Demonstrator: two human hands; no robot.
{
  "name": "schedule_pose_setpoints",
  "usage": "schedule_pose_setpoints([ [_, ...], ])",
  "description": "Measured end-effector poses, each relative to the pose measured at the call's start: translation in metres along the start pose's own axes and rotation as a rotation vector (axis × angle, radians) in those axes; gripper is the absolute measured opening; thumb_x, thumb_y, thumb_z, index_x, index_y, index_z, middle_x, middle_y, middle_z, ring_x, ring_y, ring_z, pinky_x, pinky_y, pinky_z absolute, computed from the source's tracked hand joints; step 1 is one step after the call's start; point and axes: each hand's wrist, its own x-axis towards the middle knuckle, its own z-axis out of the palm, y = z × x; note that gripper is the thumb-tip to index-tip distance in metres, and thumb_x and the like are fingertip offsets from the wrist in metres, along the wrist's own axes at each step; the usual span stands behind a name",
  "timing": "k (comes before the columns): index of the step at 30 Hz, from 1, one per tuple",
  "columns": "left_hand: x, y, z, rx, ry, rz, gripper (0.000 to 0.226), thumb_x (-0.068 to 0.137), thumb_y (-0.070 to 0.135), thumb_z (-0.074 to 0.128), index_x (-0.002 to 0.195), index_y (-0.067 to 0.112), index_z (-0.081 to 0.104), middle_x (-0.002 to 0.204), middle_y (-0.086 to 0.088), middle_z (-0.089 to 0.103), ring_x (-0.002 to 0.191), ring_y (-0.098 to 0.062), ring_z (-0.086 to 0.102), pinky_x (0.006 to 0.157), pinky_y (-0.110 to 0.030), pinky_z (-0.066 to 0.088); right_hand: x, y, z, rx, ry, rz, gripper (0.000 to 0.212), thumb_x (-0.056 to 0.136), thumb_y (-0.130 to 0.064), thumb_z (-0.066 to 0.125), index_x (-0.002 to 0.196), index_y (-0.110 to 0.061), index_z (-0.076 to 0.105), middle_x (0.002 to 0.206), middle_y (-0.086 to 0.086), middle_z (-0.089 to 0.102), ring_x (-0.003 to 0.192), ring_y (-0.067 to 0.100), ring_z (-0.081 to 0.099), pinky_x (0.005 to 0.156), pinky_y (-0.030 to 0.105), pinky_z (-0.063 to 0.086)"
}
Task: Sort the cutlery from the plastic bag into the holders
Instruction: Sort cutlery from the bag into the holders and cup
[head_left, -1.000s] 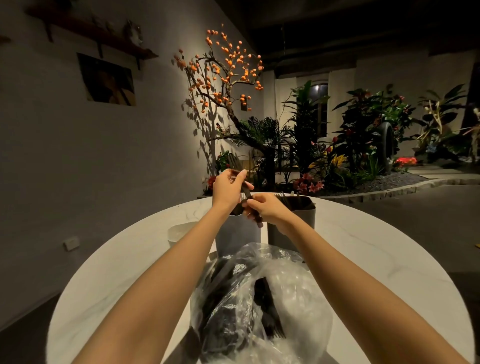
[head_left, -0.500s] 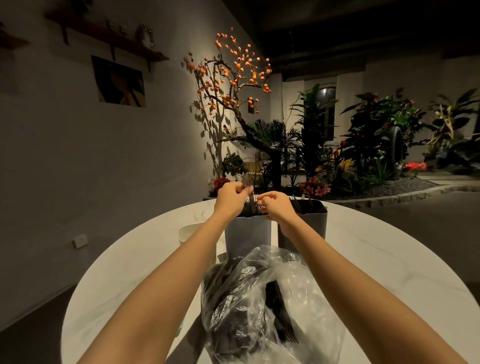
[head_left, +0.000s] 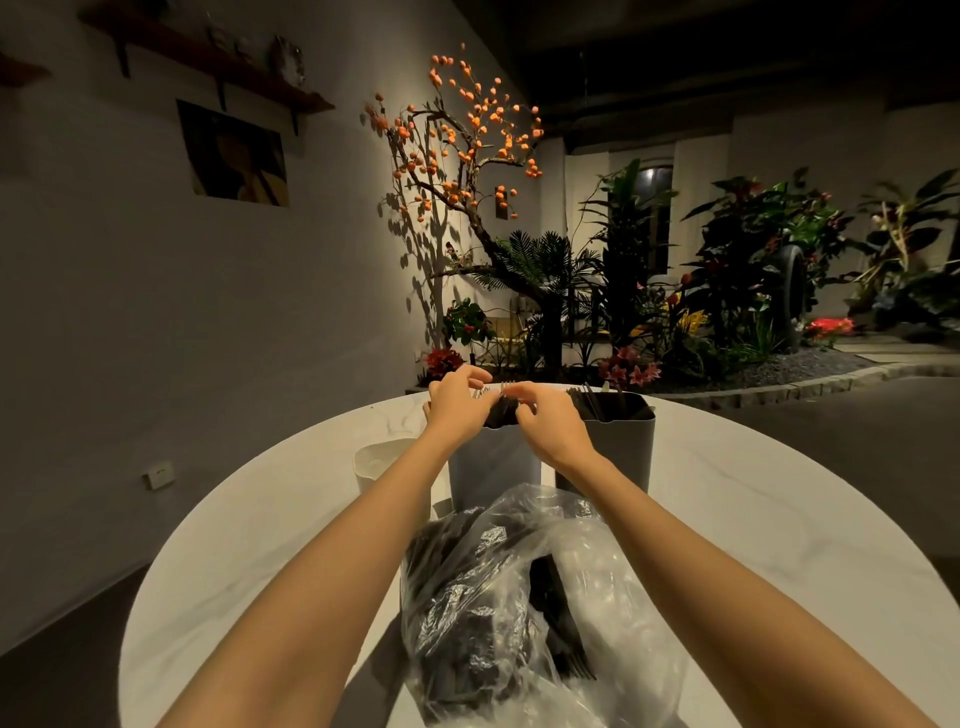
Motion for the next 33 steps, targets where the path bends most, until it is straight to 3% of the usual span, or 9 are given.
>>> schedule_pose_setpoints([
  [3, -0.005, -0.003, -0.002, -0.066, 0.064, 0.009, 0.004, 0.096, 0.026, 0.055, 0.097, 0.025, 0.06, 0.103, -0.002, 0.063, 0.112, -0.026, 0.052, 0.096, -0.049, 0.046, 0.001, 0.005, -0.001, -0.053, -0.057, 0.06, 0.04, 0.095, -0.01, 0.043, 0.132, -0.015, 0.057, 0.131, 0.006, 0.061, 0.12, 0.023, 0.056, 0.102, 0.043, 0.045],
  [7, -0.015, -0.004, -0.002, -0.014, 0.023, 0.079, 0.016, 0.097, 0.032, 0.051, 0.098, 0.022, 0.065, 0.101, -0.003, 0.066, 0.105, -0.026, 0.056, 0.092, -0.049, 0.048, -0.002, 0.007, -0.005, -0.098, -0.199, 0.077, 0.04, 0.095, -0.011, 0.043, 0.133, -0.013, 0.056, 0.133, 0.007, 0.059, 0.122, 0.022, 0.054, 0.104, 0.038, 0.044],
  [13, -0.04, 0.009, -0.001, -0.076, -0.079, 0.17, 0.028, 0.102, 0.024, 0.044, 0.095, 0.012, 0.068, 0.088, 0.001, 0.067, 0.085, -0.013, 0.06, 0.073, -0.022, 0.045, -0.015, -0.005, -0.01, 0.07, 0.001, 0.05, 0.028, 0.097, -0.016, 0.046, 0.119, -0.012, 0.063, 0.114, 0.005, 0.066, 0.103, 0.018, 0.061, 0.089, 0.034, 0.05],
  [16, -0.049, 0.015, -0.001, -0.14, -0.085, 0.162, 0.033, 0.103, 0.025, 0.042, 0.086, 0.012, 0.067, 0.079, 0.003, 0.065, 0.076, -0.008, 0.061, 0.081, -0.028, 0.049, -0.023, -0.012, -0.016, 0.223, 0.063, 0.11, 0.022, 0.098, -0.017, 0.046, 0.113, -0.007, 0.059, 0.106, 0.006, 0.065, 0.096, 0.018, 0.061, 0.083, 0.031, 0.049],
  [19, -0.059, 0.021, -0.001, -0.154, -0.091, 0.155, 0.036, 0.104, 0.025, 0.039, 0.079, 0.011, 0.062, 0.071, 0.004, 0.063, 0.065, -0.004, 0.057, 0.07, -0.024, 0.047, -0.035, -0.015, -0.021, 0.274, 0.085, 0.146, 0.015, 0.099, -0.021, 0.046, 0.1, -0.01, 0.057, 0.092, 0.008, 0.066, 0.08, 0.017, 0.062, 0.077, 0.037, 0.053],
  [21, -0.067, 0.022, 0.0, -0.168, -0.104, 0.153, 0.04, 0.104, 0.025, 0.038, 0.073, 0.012, 0.06, 0.069, 0.0, 0.062, 0.061, -0.008, 0.055, 0.062, -0.021, 0.043, -0.044, -0.015, -0.025, 0.276, 0.066, 0.143, 0.016, 0.099, -0.019, 0.045, 0.091, -0.011, 0.056, 0.081, 0.005, 0.065, 0.069, 0.014, 0.06, 0.07, 0.034, 0.052],
  [24, -0.081, 0.021, 0.003, -0.197, -0.136, 0.148, 0.047, 0.104, 0.027, 0.036, 0.066, 0.012, 0.059, 0.067, -0.003, 0.061, 0.061, -0.012, 0.054, 0.063, -0.025, 0.044, -0.059, -0.014, -0.028, 0.271, 0.043, 0.136, 0.026, 0.098, -0.014, 0.043, 0.076, -0.014, 0.057, 0.069, 0.002, 0.064, 0.062, 0.013, 0.058, 0.063, 0.028, 0.049],
  [33, -0.121, 0.014, 0.013, -0.178, -0.146, 0.141, 0.05, 0.105, 0.027, 0.035, 0.061, 0.015, 0.056, 0.059, 0.0, 0.057, 0.058, -0.015, 0.054, 0.068, -0.035, 0.049, -0.1, -0.009, -0.026, 0.304, 0.027, 0.206, 0.032, 0.098, -0.012, 0.039, 0.072, -0.012, 0.057, 0.067, 0.005, 0.062, 0.059, 0.014, 0.057, 0.058, 0.024, 0.045],
])
